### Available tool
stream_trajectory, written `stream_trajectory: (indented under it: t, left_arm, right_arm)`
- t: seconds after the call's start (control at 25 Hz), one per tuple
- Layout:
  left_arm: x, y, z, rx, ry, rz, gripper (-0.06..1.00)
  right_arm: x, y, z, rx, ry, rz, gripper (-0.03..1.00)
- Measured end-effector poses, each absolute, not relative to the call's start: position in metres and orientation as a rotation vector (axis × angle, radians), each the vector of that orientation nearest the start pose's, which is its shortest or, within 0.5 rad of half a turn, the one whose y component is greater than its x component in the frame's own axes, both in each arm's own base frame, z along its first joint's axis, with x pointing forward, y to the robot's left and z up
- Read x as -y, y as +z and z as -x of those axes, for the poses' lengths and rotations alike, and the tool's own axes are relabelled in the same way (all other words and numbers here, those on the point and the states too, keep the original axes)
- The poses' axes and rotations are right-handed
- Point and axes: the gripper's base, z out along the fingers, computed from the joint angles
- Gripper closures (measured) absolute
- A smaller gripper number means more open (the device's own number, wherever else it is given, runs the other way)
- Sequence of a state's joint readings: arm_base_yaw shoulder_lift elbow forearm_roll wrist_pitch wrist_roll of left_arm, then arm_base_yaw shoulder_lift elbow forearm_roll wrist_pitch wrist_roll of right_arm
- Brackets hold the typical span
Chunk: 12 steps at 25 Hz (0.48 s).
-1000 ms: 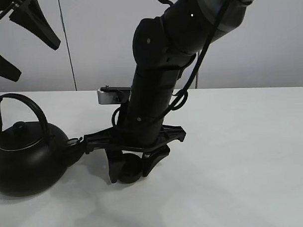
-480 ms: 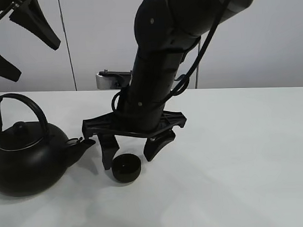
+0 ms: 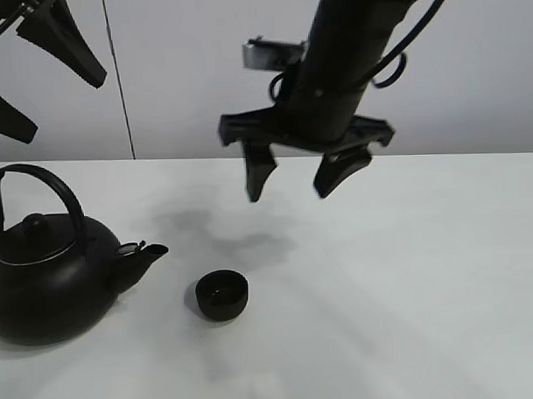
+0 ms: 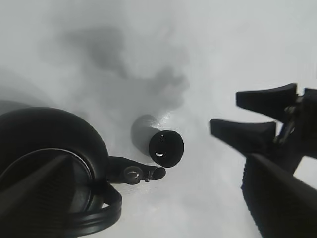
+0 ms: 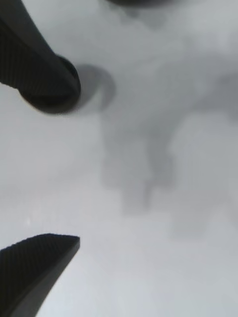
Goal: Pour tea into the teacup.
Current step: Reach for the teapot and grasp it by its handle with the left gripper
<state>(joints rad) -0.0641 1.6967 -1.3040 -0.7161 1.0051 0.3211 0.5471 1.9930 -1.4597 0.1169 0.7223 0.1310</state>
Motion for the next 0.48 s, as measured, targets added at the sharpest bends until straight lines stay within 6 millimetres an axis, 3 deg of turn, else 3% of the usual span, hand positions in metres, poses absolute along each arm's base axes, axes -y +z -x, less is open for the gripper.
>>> stream_trajectory:
  t: [0.16,0.28,0.36,0.48]
  left_arm:
    - [0.073,0.274,-0.345,-2.681,-0.854,-0.092,0.29]
    - [0.073,0.274,-0.345,-2.68,-0.853,-0.091,0.29]
    - [0.073,0.274,-0.345,-2.68,-0.853,-0.091,0.29]
    - [0.073,0.274,-0.345,-2.68,-0.852,-0.091,0.29]
  right_arm:
    - [-0.165,0.231,-0.376,-2.663,0.143,0.369,0.43]
    - [-0.098,0.268,-0.382,-2.613,-0.081,0.266,0.43]
    - [-0.049,0.294,-0.376,-2.584,-0.218,0.16,0.43]
    - [0.012,0.346,-0.346,-2.496,-0.341,-0.03,0.43]
